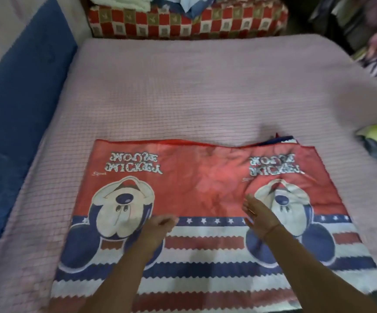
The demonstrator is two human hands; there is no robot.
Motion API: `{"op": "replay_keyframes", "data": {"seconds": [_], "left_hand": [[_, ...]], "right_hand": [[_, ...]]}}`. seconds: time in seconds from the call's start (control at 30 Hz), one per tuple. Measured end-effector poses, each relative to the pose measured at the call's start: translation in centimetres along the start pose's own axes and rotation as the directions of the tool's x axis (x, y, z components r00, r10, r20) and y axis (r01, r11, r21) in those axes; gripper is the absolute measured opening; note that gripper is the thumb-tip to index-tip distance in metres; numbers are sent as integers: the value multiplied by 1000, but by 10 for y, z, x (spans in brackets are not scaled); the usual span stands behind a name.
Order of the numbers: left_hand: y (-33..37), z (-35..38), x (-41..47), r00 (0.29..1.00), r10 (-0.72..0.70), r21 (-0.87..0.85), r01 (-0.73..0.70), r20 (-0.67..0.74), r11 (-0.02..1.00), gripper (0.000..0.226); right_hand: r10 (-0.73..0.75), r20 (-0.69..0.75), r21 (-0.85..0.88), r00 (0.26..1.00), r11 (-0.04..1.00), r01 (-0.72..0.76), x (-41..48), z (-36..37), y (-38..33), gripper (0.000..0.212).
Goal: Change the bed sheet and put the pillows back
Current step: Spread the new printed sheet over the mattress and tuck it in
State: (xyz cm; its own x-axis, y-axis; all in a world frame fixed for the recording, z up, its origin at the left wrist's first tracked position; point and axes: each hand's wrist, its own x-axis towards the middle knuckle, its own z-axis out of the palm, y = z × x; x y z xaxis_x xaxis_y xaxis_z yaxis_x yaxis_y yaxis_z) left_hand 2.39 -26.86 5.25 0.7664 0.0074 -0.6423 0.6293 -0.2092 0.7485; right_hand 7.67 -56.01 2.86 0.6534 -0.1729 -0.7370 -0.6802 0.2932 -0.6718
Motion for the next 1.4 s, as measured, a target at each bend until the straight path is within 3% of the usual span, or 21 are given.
{"op": "replay_keyframes", "data": {"seconds": [0.17,0.23,0.3,0.43,0.53,0.57,0.77,0.93,1.07,1.17,1.27,1.33,1.4], "left_hand": [[31,143,13,993,42,125,-56,114,991,14],[33,207,17,987,56,121,-74,151,990,8],[33,274,20,977,32,153,-65,211,986,15],[26,390,18,938,9,229,-94,347,969,30],[22,448,9,910,-41,355,-119,413,927,37],[20,462,5,905,-65,403,-122,420,907,38],[2,500,0,912,-135,528,-98,387,844,44],[-8,511,3,922,-135,654,-149,363,742,55],[-8,517,5,941,-90,609,-137,327,781,56],[-3,522,7,946,-80,578,-123,313,807,59],[8,523,7,949,-65,555,-125,309,823,64],[16,521,6,956,-56,532,-111,288,839,76],[27,516,2,960,12,535,-165,278,828,90]], "right_hand": [[-13,-93,27,996,1000,15,-12,-142,-5,13],[-36,-124,-8,992,999,35,-15,-201,-3,33],[-59,-200,-40,978,998,52,-14,-263,2,51],[-32,-331,-68,943,998,10,-7,-372,19,41],[23,-375,-78,927,995,-56,0,-416,28,67],[58,-366,-53,929,995,-83,3,-424,32,75],[177,-336,117,925,982,-146,23,-439,62,71],[193,-373,224,907,968,-114,40,-440,68,51],[137,-371,82,918,990,-114,55,-446,63,65],[75,-364,-137,928,981,-134,61,-446,51,52],[41,-361,-190,932,975,-116,60,-435,37,47],[11,-238,-80,971,996,-31,52,-414,23,31],[-55,-17,63,998,996,56,38,-382,6,16]]}}
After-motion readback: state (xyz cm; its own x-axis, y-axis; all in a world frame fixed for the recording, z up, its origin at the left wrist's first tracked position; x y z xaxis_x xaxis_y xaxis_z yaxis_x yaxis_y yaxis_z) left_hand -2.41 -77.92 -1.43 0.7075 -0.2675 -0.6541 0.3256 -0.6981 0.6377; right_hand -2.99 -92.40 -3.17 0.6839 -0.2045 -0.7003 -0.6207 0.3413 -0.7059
